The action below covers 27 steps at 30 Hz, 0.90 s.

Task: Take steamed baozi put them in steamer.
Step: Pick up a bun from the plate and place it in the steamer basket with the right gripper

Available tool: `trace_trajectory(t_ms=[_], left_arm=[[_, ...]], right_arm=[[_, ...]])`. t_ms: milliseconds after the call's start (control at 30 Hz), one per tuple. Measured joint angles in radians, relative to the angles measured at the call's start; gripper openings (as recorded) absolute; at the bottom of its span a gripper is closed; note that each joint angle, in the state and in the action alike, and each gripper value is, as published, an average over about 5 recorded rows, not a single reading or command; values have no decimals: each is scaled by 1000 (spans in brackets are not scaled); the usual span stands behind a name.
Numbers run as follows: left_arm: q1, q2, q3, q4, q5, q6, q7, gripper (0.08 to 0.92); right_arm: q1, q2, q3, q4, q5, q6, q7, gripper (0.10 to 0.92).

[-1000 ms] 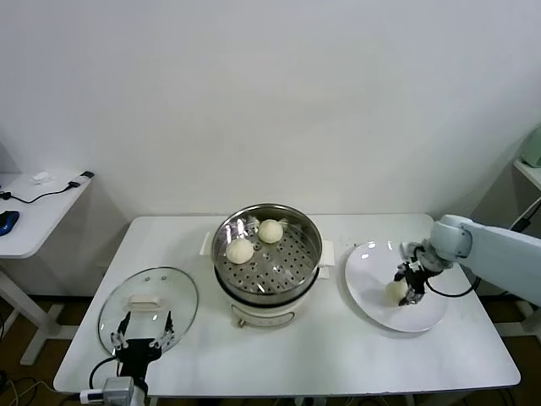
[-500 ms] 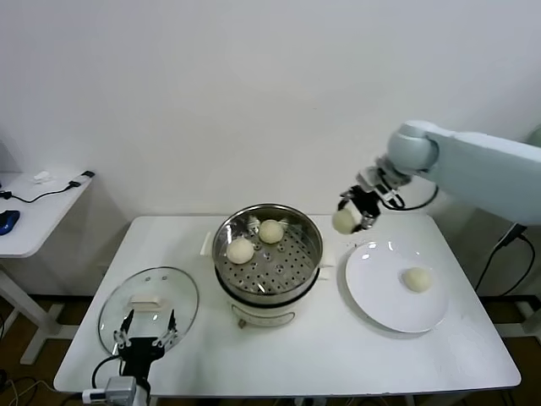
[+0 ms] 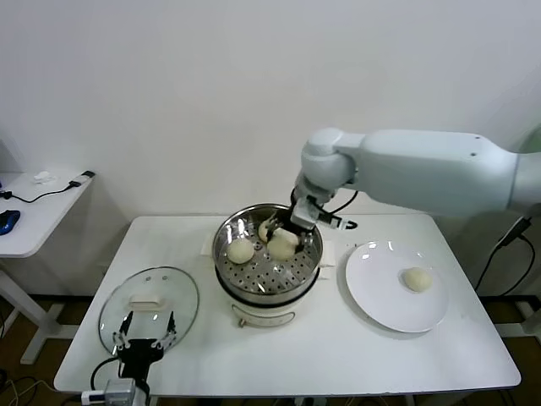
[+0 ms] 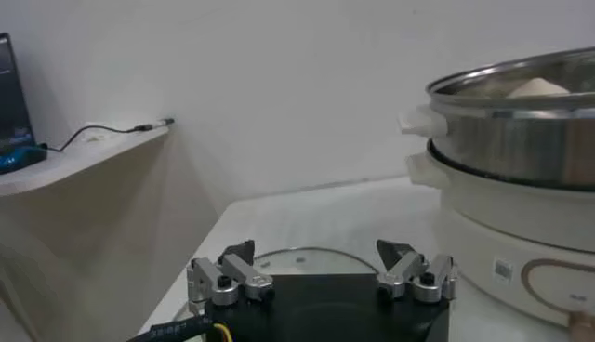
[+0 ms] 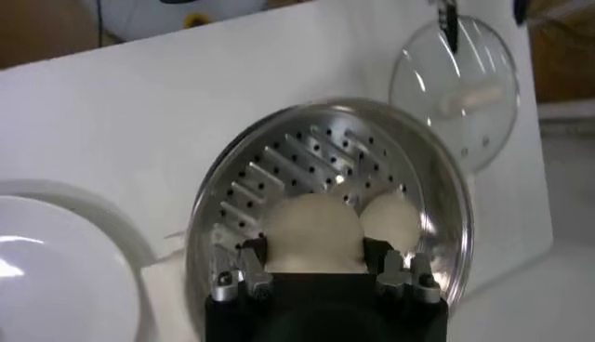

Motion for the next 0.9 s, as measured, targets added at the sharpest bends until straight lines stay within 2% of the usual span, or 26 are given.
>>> trace_trajectory(t_ms=[600, 900], left_arm=[[-11, -2, -8, 21, -1, -1, -1, 823], [-12, -2, -10, 22, -4, -1, -2, 823]], right_arm=[[-137, 141, -16, -118, -101, 124, 12, 674], [-147, 153, -16, -150, -74, 142, 19, 813]])
